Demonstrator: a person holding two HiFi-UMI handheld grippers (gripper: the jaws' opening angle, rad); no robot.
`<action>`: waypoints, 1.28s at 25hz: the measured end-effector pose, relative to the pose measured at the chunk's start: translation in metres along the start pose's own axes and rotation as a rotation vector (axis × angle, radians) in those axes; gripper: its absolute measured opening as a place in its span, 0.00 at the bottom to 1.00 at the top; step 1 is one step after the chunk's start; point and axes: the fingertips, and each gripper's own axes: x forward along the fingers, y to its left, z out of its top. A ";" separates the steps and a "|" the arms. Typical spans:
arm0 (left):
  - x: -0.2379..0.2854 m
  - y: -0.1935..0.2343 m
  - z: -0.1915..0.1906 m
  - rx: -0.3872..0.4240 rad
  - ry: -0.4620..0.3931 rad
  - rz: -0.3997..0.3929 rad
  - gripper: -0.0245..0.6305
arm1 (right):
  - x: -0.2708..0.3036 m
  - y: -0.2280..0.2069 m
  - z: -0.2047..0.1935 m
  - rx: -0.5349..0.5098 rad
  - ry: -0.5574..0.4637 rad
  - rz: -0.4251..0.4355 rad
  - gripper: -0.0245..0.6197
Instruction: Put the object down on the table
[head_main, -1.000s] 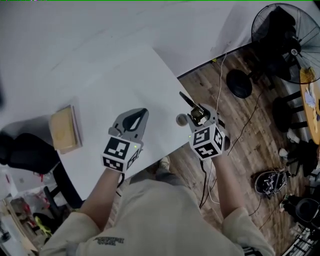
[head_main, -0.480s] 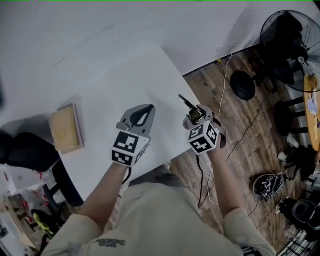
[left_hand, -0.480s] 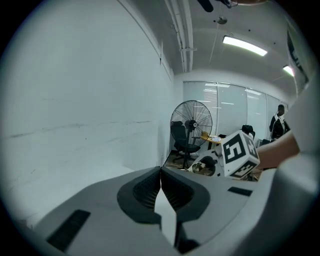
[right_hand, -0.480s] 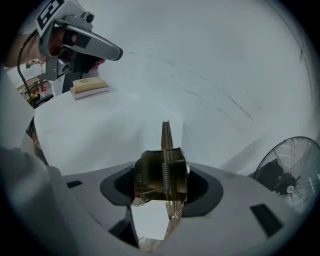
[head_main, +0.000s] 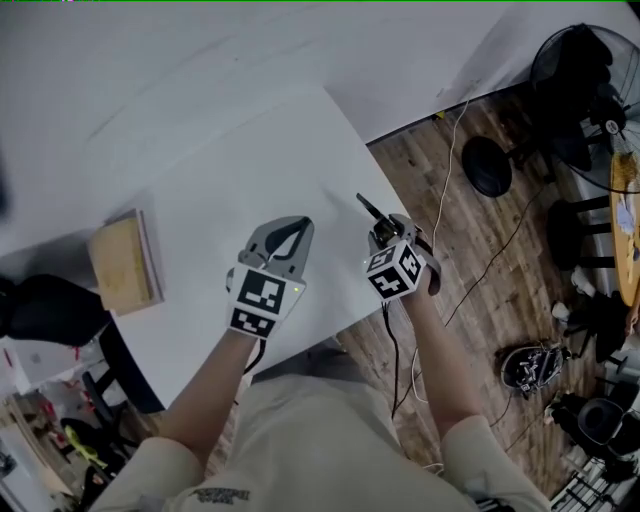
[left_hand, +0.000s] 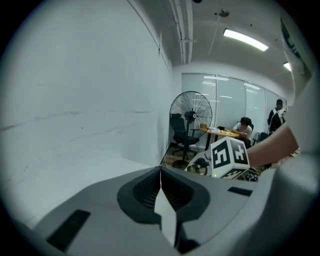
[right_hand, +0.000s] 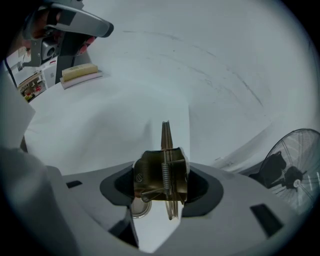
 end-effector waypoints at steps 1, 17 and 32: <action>0.002 0.000 -0.002 0.008 0.004 -0.001 0.07 | 0.006 0.001 0.000 -0.004 0.006 0.001 0.40; 0.015 0.005 -0.043 -0.069 0.076 -0.011 0.07 | 0.050 0.004 0.005 0.142 -0.038 -0.018 0.40; 0.000 0.009 -0.058 -0.105 0.092 -0.016 0.07 | 0.053 0.049 0.009 0.241 -0.093 0.125 0.52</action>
